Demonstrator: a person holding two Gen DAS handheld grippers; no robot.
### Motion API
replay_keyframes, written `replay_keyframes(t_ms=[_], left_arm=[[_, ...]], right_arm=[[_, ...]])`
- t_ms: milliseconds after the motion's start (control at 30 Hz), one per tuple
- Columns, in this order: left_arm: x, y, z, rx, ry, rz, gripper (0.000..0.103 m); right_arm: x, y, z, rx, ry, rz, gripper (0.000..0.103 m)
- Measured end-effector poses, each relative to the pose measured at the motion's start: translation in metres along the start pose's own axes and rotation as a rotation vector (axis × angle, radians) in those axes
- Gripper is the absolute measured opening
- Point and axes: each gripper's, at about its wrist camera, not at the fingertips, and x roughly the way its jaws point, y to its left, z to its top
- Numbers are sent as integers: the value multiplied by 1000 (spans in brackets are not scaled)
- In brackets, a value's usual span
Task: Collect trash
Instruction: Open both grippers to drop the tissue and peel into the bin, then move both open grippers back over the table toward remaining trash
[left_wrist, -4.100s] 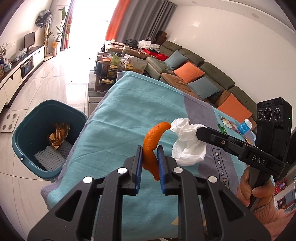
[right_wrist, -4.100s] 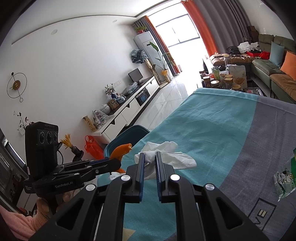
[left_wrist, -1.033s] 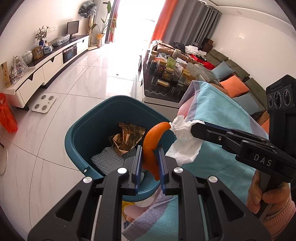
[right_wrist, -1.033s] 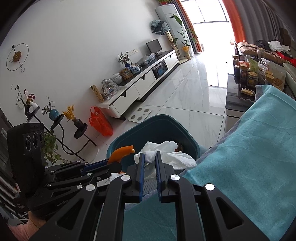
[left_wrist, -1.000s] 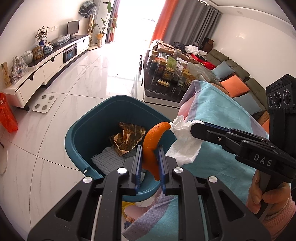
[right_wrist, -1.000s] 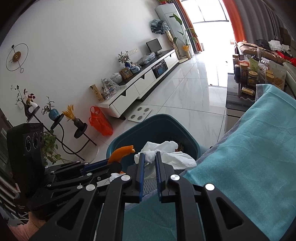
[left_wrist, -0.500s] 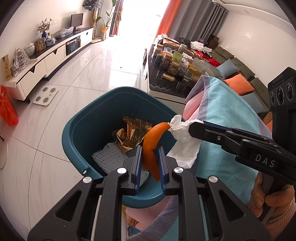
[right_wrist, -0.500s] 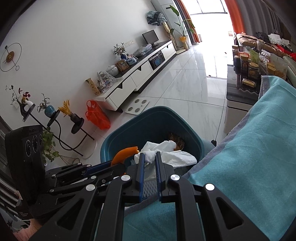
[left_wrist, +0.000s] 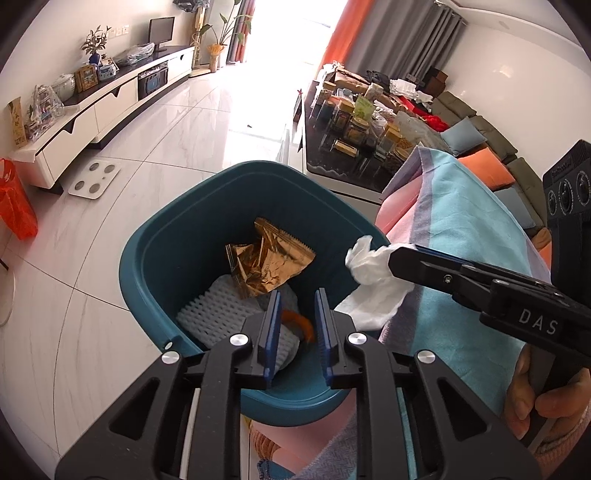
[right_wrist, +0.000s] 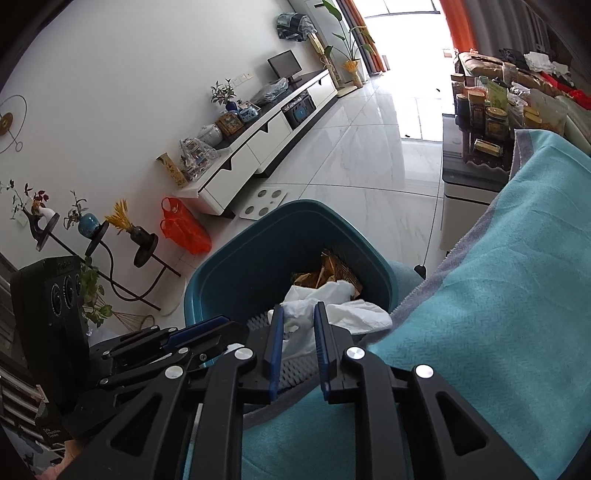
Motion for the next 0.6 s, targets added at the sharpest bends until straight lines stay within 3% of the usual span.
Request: replay_keyframes(t_ms=[100,300,600], left_arm=[[-4,-5,-1,9,-18,6,21],[-23,-8,-5,15,-61,2,24],[-63,-31,-19,77,-143,-79,39]], right_arm=[[-1,-1,-1,3,-6,0,21],[-8,-7,-4,10,-19,7,21],[-57,-14,-17,9,-112,24,24]])
